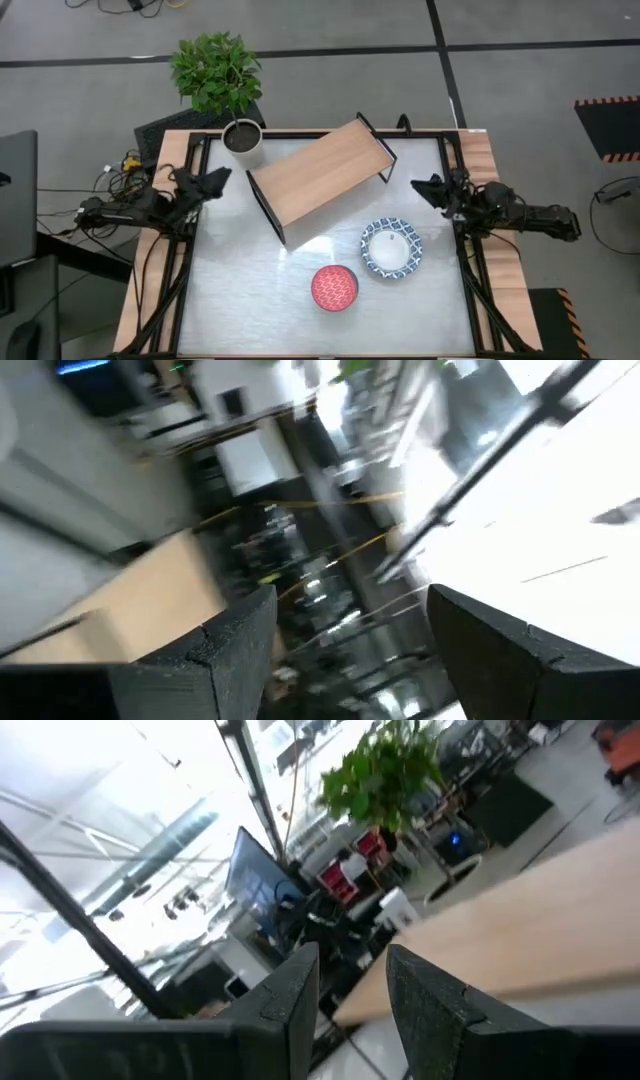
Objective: Place and stack bowls onto a shelf
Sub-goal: Put the white bowl on the shelf
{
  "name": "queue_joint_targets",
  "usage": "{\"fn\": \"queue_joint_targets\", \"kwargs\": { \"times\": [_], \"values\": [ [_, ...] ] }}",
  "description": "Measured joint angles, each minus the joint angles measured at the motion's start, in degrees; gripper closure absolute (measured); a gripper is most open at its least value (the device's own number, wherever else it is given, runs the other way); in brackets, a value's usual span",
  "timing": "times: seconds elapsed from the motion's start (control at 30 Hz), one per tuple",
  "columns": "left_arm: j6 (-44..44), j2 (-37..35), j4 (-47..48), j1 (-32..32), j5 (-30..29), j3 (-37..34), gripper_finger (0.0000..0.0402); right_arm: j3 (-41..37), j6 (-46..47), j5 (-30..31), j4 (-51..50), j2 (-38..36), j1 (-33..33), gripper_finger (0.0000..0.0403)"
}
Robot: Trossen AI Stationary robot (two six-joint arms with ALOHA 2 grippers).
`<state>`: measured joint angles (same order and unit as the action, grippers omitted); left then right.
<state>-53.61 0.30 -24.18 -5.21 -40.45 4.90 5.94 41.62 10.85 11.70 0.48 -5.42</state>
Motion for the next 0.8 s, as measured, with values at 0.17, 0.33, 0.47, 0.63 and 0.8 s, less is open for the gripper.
{"fn": "queue_joint_targets", "kwargs": {
  "times": [0.17, 0.33, 0.47, 0.63, 0.8],
  "values": [
    [6.12, 0.94, -0.19, 0.02, 2.99, 5.59, 0.0155, 8.66, -6.7, 0.07, -6.64, 2.92, -2.45, 0.0255],
    [10.77, 4.37, -0.09, 0.02, 3.17, 10.47, 0.0155, 21.82, -14.62, 1.3, -22.02, 9.96, -4.49, 0.0252],
    [11.18, 8.65, 0.64, 0.02, 3.72, 13.93, 0.0155, 32.62, -16.52, 1.44, -37.58, 18.31, -5.39, 0.0227],
    [10.9, 16.05, 1.22, 0.02, 7.24, 18.3, 0.0155, 43.14, -11.83, 1.33, -55.79, 30.41, -5.54, 0.0174],
    [12.92, 22.58, 3.2, 0.02, 9.13, 22.84, 0.0155, 46.31, -2.63, -2.6, -70.4, 40.79, -5.18, 0.0157]
  ]
}}
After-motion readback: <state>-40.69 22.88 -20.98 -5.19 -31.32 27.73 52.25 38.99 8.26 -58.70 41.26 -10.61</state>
